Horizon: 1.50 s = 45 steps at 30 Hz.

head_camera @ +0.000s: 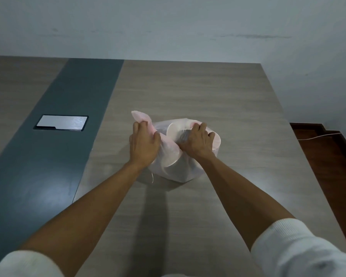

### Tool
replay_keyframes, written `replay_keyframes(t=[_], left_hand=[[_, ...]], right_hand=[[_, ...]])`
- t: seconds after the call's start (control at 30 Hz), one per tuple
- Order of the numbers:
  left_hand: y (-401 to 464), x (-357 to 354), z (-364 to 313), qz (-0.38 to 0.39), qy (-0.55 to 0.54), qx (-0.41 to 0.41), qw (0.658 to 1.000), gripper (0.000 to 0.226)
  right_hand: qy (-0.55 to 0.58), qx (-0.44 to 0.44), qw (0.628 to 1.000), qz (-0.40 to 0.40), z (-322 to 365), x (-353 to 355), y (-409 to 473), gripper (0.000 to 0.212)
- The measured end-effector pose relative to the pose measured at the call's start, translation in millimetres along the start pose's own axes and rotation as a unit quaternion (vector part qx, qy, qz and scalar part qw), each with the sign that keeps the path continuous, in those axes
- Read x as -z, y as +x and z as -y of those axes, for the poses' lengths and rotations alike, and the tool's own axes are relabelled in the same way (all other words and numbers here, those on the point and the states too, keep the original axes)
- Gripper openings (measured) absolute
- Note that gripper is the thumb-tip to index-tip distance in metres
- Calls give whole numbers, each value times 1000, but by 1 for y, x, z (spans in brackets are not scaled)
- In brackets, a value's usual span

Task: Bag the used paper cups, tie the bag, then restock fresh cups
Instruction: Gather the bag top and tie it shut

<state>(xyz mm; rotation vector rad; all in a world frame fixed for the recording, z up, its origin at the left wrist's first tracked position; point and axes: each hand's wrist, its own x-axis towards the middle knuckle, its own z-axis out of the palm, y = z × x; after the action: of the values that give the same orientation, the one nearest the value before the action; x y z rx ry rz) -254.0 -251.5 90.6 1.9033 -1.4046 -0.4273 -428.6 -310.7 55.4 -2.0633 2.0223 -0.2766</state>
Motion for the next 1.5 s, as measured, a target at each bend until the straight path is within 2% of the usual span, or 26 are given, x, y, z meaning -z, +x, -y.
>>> replay_keyframes(t=[0.07,0.2,0.3,0.37,0.47,0.53,0.67,0.7,0.8,0.9,0.97,1.03,1.1,1.17,1.3,1.4,1.5], left_hand=[[-5,-5,7,-38,106,-77,991,27],[-1,2,10,-98,146,-195,965,10],[3,8,-9,-113,111,-257,953,47],[4,9,-24,-105,78,-247,960,60],[7,3,-39,-82,8,-121,989,60],[10,-2,-43,-70,10,-106,992,57],[11,-11,-44,-29,45,-304,951,26],[10,-14,-42,2,37,-324,946,24],[7,-20,-37,80,13,-315,946,9],[6,-24,-31,120,47,-324,937,29],[5,-21,-30,110,52,-326,938,33],[2,-17,-34,71,11,-269,961,27],[3,-16,-39,45,-46,-171,983,24],[6,-20,-42,39,-62,-123,990,19],[6,-28,-44,55,-48,-159,985,10],[4,-33,-42,63,-49,-160,984,8],[1,-34,-40,62,-71,-107,990,12]], right_hand=[[1,-4,1000,8,0,2,1,89],[-19,-10,1000,2,-1,0,1,74],[-7,-15,1000,1,1,1,2,72],[-7,-16,1000,1,2,0,3,71],[-3,-27,1000,11,1,2,3,76],[-2,-25,1000,18,1,3,2,73],[6,-21,1000,19,0,9,1,57],[23,-21,999,24,-1,11,1,54],[135,-6,991,22,-6,20,0,47],[257,36,965,18,-12,27,1,38],[335,52,940,47,-17,27,2,32],[448,17,892,62,-18,34,-1,32],[531,-16,845,65,-19,44,-3,27],[553,-15,829,83,-21,47,-1,24],[548,10,829,110,-19,48,-4,24],[562,21,822,90,-20,46,-5,17],[568,18,819,72,-20,44,-5,14]])
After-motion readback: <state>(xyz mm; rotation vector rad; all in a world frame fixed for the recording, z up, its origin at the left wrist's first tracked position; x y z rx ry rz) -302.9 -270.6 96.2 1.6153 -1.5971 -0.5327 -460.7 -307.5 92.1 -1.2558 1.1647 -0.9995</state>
